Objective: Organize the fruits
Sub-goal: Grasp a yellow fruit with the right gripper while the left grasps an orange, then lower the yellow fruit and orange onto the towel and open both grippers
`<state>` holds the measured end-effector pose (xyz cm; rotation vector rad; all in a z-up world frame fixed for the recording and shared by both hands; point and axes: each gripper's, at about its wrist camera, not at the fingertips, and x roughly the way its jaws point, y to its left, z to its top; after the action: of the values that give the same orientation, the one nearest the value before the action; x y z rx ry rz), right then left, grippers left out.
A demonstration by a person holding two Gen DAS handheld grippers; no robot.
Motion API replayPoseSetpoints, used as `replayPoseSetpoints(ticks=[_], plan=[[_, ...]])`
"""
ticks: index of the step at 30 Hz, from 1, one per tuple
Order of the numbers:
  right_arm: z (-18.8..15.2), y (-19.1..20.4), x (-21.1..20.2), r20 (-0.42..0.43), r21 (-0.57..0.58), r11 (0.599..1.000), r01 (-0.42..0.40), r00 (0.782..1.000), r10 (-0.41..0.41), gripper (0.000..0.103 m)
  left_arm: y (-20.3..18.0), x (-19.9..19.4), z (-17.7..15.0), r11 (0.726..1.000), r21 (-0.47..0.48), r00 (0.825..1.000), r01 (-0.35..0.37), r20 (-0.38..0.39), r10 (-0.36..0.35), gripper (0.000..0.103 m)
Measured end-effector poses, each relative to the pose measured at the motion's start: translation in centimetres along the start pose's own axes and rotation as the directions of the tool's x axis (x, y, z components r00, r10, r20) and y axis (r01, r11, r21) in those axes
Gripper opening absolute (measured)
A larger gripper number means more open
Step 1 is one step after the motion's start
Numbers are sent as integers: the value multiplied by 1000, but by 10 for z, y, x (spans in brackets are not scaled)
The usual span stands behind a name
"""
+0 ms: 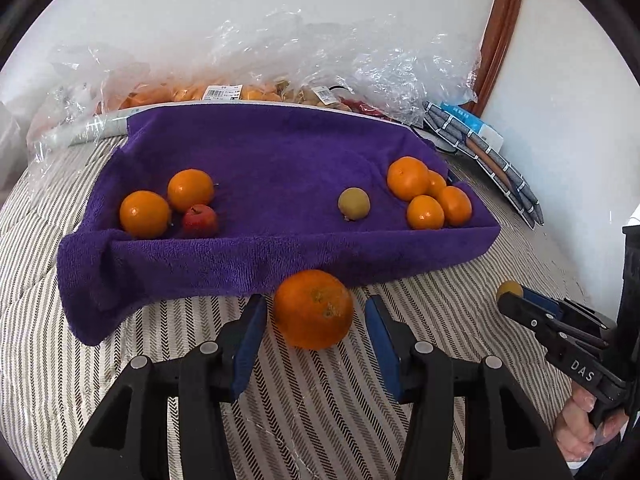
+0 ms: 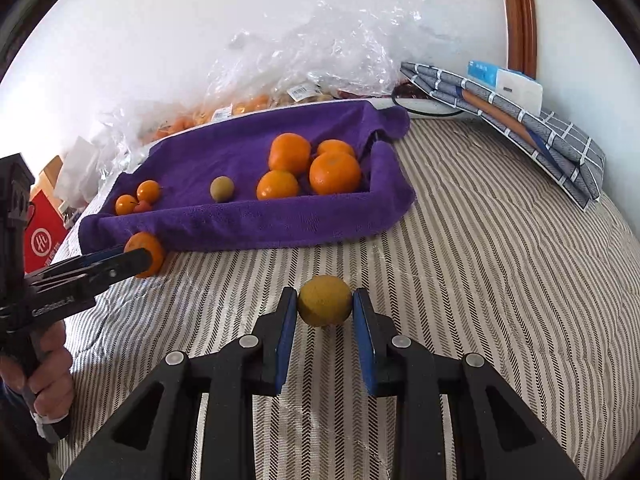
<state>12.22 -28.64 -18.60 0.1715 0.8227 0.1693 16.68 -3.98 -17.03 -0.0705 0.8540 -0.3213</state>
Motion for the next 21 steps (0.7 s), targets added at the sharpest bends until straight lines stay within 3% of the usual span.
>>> replayPoseSetpoints(ticks=[3,9,14,21], plan=[[0,0,2,-13,4,1000,1,1000,-1,28,-6,6,1,999,22,999,-35,-29,36,49],[0,-4,2,-9,28,1000,-14,1000,14,28,-2,4,0,1000,13,1000,-10,-22,10,39],[-1,-5,2,-7,31,999,-8,1000,8,28,7,-7,-1,998,-31,997,60,41,-59,39],[-1,-7,-1,7,49,999,4,1000,-5,28,9,-18,-2,998,-41,994,56,96,-51,39]])
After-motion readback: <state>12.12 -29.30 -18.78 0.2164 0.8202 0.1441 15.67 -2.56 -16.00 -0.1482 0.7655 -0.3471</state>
